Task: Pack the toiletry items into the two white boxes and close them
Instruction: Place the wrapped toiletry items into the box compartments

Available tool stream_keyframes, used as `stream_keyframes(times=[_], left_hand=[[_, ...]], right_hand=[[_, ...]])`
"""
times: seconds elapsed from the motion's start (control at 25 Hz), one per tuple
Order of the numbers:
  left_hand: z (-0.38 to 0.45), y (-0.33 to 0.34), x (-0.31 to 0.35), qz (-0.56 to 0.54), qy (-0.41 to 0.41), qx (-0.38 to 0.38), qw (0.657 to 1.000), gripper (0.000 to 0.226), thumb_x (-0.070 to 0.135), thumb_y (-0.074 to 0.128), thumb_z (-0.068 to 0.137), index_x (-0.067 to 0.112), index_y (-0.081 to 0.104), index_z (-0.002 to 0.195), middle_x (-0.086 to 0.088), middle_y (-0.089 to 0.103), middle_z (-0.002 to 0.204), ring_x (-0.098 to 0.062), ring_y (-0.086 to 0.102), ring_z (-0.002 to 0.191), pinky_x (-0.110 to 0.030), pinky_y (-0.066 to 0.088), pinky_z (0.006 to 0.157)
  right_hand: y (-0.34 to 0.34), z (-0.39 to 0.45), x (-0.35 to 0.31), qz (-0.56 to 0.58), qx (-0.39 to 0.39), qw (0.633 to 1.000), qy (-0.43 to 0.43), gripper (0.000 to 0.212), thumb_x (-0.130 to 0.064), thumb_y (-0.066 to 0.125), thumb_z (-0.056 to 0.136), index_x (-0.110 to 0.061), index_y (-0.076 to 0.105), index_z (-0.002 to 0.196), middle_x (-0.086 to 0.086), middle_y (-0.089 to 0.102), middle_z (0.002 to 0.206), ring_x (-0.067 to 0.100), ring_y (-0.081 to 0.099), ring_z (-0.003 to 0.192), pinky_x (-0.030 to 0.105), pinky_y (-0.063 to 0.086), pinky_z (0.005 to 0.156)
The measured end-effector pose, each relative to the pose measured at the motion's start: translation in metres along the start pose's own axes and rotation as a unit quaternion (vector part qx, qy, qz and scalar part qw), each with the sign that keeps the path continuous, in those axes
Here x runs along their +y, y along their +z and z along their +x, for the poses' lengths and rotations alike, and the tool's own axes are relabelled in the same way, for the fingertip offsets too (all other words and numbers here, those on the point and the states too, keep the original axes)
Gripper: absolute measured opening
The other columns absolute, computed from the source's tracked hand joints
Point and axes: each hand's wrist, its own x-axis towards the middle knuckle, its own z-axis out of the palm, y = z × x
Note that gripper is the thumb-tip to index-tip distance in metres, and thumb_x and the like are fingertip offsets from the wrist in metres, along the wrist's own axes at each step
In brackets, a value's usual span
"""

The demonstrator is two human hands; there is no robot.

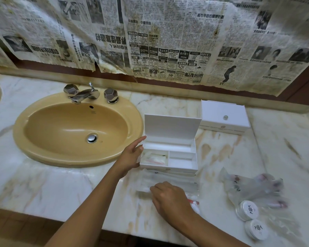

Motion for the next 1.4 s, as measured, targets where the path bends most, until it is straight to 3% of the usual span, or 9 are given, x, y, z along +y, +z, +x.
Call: stream_keyframes(times=[0.12, 0.36, 0.52, 0.64, 0.8, 0.92, 1.0, 1.16, 1.4], left_hand=[[0.001, -0.001, 0.001, -0.009, -0.009, -0.007, 1.0, 0.039, 0.023, 0.042, 0.108, 0.042, 0.053, 0.141, 0.002, 0.043, 0.078, -0.038, 0.036, 0.138, -0.026, 0.048, 0.074], [-0.002, 0.0, 0.005, 0.018, -0.003, -0.007, 1.0, 0.038, 0.024, 0.042, 0.108, 0.045, 0.054, 0.137, -0.033, 0.048, 0.121, -0.036, 0.052, 0.122, -0.025, 0.045, 0.065], [-0.004, -0.001, 0.006, 0.005, -0.002, -0.014, 1.0, 0.042, 0.019, 0.041, 0.108, 0.044, 0.053, 0.139, -0.01, 0.049, 0.144, -0.03, 0.048, 0.125, -0.027, 0.048, 0.072], [-0.004, 0.0, 0.006, -0.01, -0.002, -0.014, 1.0, 0.039, 0.022, 0.04, 0.108, 0.052, 0.056, 0.128, 0.008, 0.058, 0.11, -0.011, 0.052, 0.108, -0.028, 0.05, 0.077], [-0.001, -0.001, 0.003, -0.003, -0.007, -0.012, 1.0, 0.041, 0.019, 0.042, 0.107, 0.05, 0.056, 0.13, 0.005, 0.037, 0.071, -0.009, 0.042, 0.073, -0.03, 0.048, 0.076], [0.001, -0.002, 0.001, -0.003, -0.009, -0.012, 1.0, 0.042, 0.019, 0.042, 0.106, 0.05, 0.056, 0.131, 0.006, 0.037, 0.068, -0.008, 0.042, 0.072, -0.029, 0.046, 0.076], [0.003, -0.003, 0.0, -0.003, -0.011, -0.013, 1.0, 0.042, 0.02, 0.042, 0.106, 0.05, 0.057, 0.131, 0.005, 0.036, 0.071, -0.012, 0.037, 0.072, -0.029, 0.046, 0.076], [0.006, -0.004, -0.004, -0.01, -0.008, -0.017, 1.0, 0.041, 0.022, 0.042, 0.106, 0.051, 0.058, 0.131, 0.0, 0.037, 0.081, -0.014, 0.038, 0.076, -0.028, 0.046, 0.073], [0.009, -0.004, -0.007, -0.012, -0.008, -0.017, 1.0, 0.043, 0.024, 0.042, 0.106, 0.058, 0.061, 0.123, -0.008, 0.042, 0.093, -0.02, 0.039, 0.089, -0.036, 0.047, 0.079]], right_hand=[[-0.023, 0.005, 0.002, 0.031, 0.036, 0.999, 0.018, 0.017, -0.02, 0.046, 0.075, -0.023, 0.058, 0.063, -0.01, 0.057, 0.06, 0.011, 0.052, 0.054, 0.022, 0.038, 0.038], [-0.055, 0.019, 0.011, 0.055, 0.047, 0.997, 0.034, 0.012, -0.019, 0.054, 0.078, -0.023, 0.065, 0.075, -0.01, 0.064, 0.072, 0.011, 0.058, 0.067, 0.025, 0.049, 0.049], [-0.057, 0.044, 0.024, 0.049, 0.066, 0.995, 0.056, 0.006, -0.013, 0.062, 0.077, -0.016, 0.067, 0.076, -0.005, 0.064, 0.077, 0.015, 0.058, 0.073, 0.032, 0.05, 0.05], [-0.042, 0.061, 0.036, -0.001, 0.056, 0.997, 0.05, 0.009, -0.009, 0.065, 0.073, -0.015, 0.064, 0.066, -0.003, 0.059, 0.069, 0.018, 0.053, 0.065, 0.031, 0.045, 0.047], [-0.024, 0.074, 0.039, -0.072, -0.016, 0.997, 0.006, 0.023, -0.006, 0.075, 0.06, -0.016, 0.056, 0.051, -0.002, 0.052, 0.053, 0.017, 0.045, 0.052, 0.026, 0.036, 0.051], [-0.018, 0.078, 0.038, -0.064, -0.044, 0.997, -0.022, 0.023, -0.019, 0.071, 0.066, -0.015, 0.055, 0.05, -0.001, 0.051, 0.052, 0.019, 0.041, 0.05, 0.029, 0.044, 0.062], [-0.017, 0.079, 0.038, -0.055, -0.054, 0.997, -0.018, 0.038, -0.035, 0.046, 0.082, -0.011, 0.061, 0.057, 0.003, 0.057, 0.058, 0.021, 0.043, 0.056, 0.04, 0.047, 0.078], [-0.017, 0.083, 0.036, -0.084, -0.149, 0.985, 0.016, 0.076, -0.067, 0.022, 0.088, -0.007, 0.069, 0.093, 0.007, 0.065, 0.093, 0.027, 0.052, 0.099, 0.052, 0.018, 0.109], [-0.017, 0.083, 0.031, -0.061, -0.145, 0.986, 0.055, 0.073, -0.067, 0.029, 0.089, -0.007, 0.065, 0.111, 0.009, 0.061, 0.11, 0.025, 0.045, 0.116, 0.052, 0.003, 0.115]])
